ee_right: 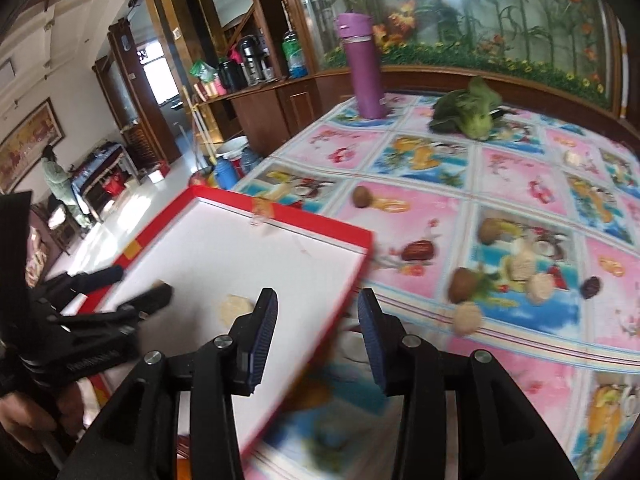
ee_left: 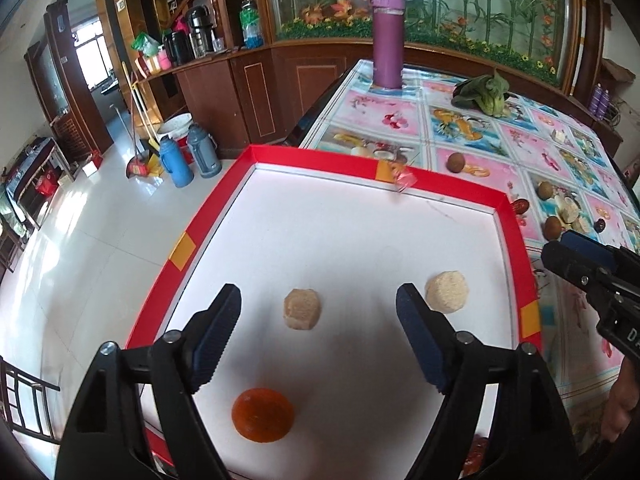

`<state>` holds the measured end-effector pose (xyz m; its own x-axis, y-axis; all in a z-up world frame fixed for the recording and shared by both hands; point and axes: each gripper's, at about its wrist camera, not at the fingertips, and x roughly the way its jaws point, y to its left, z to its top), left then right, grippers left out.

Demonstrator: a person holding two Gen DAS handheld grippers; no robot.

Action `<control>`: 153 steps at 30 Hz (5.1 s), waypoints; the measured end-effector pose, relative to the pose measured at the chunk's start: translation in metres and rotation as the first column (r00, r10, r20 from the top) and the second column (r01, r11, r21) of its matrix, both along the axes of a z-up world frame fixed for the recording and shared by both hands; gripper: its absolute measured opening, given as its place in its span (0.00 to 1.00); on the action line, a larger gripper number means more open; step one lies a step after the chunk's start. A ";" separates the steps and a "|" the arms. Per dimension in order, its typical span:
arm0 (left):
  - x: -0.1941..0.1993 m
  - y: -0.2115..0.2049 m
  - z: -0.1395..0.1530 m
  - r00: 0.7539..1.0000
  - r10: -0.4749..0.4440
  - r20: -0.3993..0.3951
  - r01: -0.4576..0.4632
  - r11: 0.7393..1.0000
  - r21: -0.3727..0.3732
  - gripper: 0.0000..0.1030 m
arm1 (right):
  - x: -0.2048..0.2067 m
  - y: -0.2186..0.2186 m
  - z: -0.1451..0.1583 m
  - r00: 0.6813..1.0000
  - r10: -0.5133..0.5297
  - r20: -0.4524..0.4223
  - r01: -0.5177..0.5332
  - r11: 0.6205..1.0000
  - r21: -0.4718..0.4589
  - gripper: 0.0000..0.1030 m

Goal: Organize fruits
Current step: 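Grasp another tan pastry with the right gripper while the left grasps a brown kiwi, then carry the pastry and kiwi over the tray and open both grippers, then lift both open grippers away from the tray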

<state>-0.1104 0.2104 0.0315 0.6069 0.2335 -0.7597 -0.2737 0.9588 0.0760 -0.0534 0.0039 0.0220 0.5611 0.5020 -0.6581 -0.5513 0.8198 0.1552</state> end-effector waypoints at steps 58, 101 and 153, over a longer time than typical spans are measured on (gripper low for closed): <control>0.137 -0.192 -0.039 0.897 -0.433 -0.090 0.421 0.899 -0.120 0.24 | 0.044 -0.130 -0.037 0.967 -0.245 -0.069 0.238 0.966 -0.103 0.21; -0.034 -0.022 0.032 0.973 -0.082 0.216 0.080 0.997 0.019 0.24 | -0.041 0.035 0.011 0.998 0.027 0.056 -0.028 0.999 0.026 0.21; -0.019 -0.020 -0.030 0.999 -0.045 0.021 0.042 0.995 0.091 0.70 | -0.030 0.014 -0.023 0.998 0.034 -0.054 -0.029 0.996 0.089 0.26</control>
